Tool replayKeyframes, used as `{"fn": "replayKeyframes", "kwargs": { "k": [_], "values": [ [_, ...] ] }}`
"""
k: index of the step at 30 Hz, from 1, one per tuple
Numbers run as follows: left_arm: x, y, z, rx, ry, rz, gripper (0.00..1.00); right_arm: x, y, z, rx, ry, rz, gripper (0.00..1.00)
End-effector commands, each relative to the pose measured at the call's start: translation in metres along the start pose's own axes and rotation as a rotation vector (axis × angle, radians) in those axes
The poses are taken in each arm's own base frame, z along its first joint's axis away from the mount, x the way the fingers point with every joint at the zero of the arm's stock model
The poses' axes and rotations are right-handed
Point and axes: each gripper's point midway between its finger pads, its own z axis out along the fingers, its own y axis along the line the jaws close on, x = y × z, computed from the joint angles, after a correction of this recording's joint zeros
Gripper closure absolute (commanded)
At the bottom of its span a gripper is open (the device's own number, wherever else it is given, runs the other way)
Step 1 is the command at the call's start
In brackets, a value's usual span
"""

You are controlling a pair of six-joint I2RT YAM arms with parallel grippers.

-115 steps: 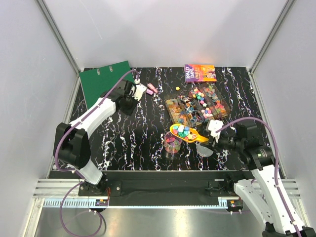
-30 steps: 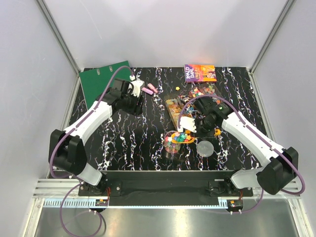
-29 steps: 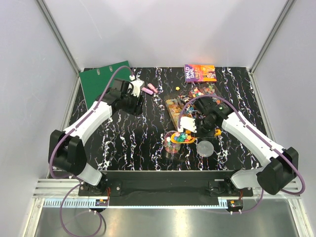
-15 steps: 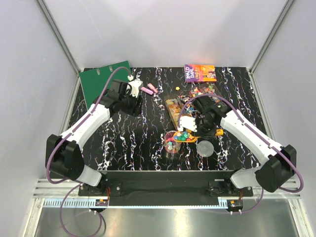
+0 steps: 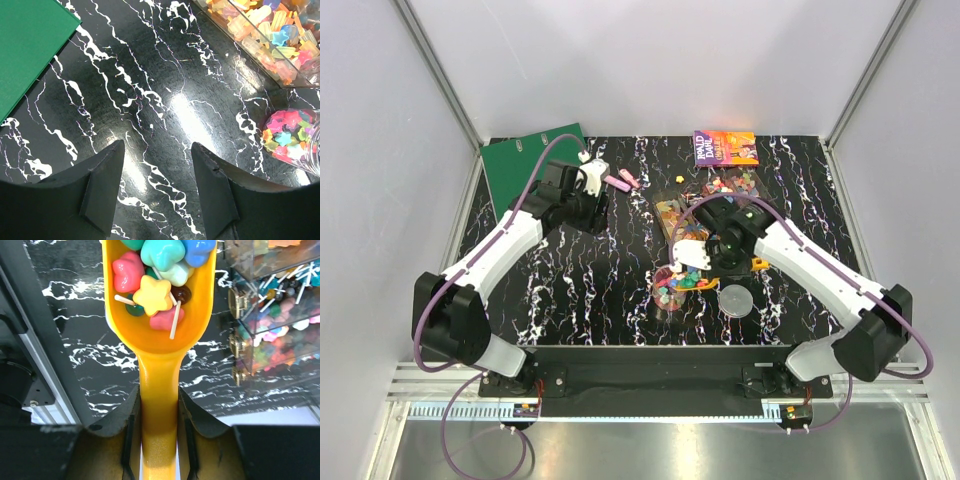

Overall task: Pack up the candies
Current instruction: Place the fake candies in the packing bottle.

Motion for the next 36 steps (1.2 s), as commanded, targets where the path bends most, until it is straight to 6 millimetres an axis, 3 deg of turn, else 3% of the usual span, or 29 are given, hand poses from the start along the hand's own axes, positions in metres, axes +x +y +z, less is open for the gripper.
{"fn": "replayKeyframes", "kwargs": {
  "k": [1,13,26,36],
  "values": [
    [-0.018,-0.003,-0.008,0.017,-0.076,0.006,0.39,0.001,-0.008,-0.014,0.024,0.083,0.013,1.0],
    [-0.023,-0.005,-0.017,0.02,-0.105,0.001,0.39,0.012,-0.006,-0.012,0.001,0.183,-0.002,1.0],
    [-0.029,-0.003,-0.023,0.017,-0.132,-0.006,0.39,0.024,-0.008,-0.03,0.041,0.295,-0.079,1.0],
    [-0.037,-0.003,-0.032,0.019,-0.161,-0.002,0.39,0.018,-0.014,-0.043,0.08,0.304,-0.094,1.0]
  ]
}}
